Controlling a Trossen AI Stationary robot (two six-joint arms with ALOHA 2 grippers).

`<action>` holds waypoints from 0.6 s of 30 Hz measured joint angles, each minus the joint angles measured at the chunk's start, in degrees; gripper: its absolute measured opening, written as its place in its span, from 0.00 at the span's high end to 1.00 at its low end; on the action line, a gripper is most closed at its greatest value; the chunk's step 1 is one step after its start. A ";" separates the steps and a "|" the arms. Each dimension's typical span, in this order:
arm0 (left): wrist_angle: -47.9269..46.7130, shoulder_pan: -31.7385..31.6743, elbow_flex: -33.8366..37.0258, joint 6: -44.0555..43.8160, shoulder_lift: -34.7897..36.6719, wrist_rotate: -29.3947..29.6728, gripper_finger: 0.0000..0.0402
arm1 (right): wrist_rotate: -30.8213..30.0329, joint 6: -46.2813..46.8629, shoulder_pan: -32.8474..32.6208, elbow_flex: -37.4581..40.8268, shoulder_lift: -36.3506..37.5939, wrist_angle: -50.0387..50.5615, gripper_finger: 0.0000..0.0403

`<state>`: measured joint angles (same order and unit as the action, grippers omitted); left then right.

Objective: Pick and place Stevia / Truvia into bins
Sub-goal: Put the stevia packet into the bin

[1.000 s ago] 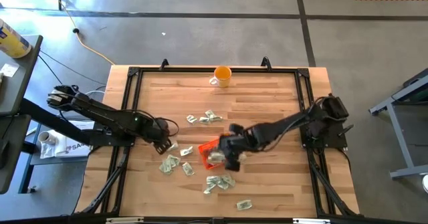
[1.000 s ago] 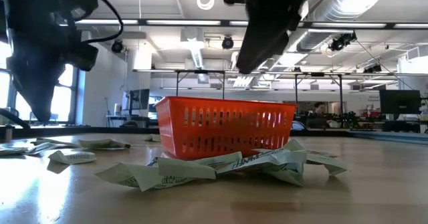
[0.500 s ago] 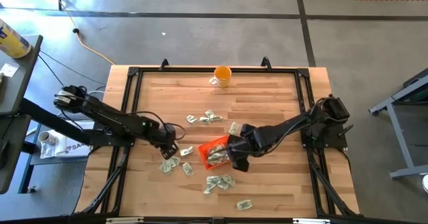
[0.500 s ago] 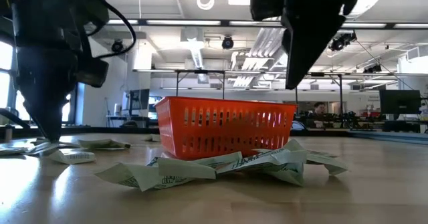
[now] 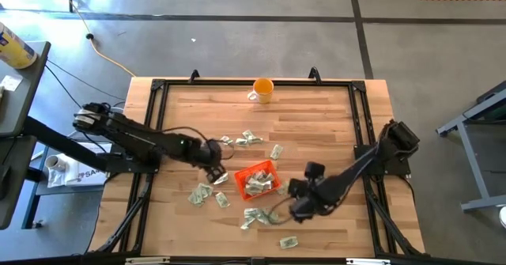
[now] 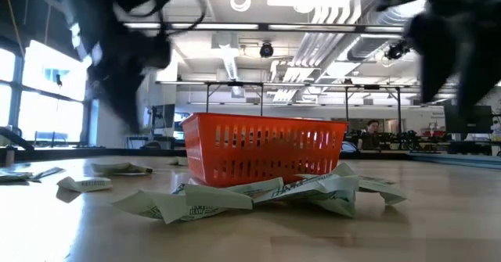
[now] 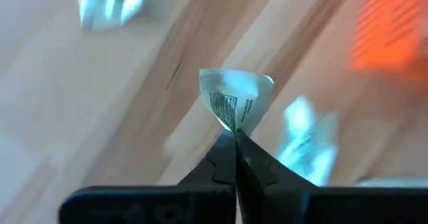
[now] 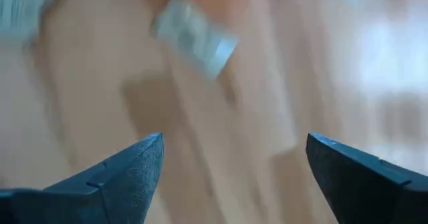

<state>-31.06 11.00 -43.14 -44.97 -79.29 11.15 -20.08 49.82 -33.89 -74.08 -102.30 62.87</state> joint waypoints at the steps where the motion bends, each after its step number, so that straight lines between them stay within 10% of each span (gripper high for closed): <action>1: 0.24 -0.92 -2.20 1.87 0.06 0.01 0.90 | 1.09 1.11 -1.13 1.04 0.00 -0.55 0.12; 11: 12.09 -3.07 -18.51 11.68 -6.21 -16.17 0.93 | 5.93 13.16 -8.00 9.25 0.00 -5.25 0.12; 18: 11.56 0.65 -21.20 6.42 -17.82 -20.30 0.57 | 2.74 7.26 -7.63 9.37 -0.02 -7.43 0.12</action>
<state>-19.50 11.65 -64.34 -38.55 -97.10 -9.15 -17.33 57.08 -41.52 -64.71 -102.32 55.44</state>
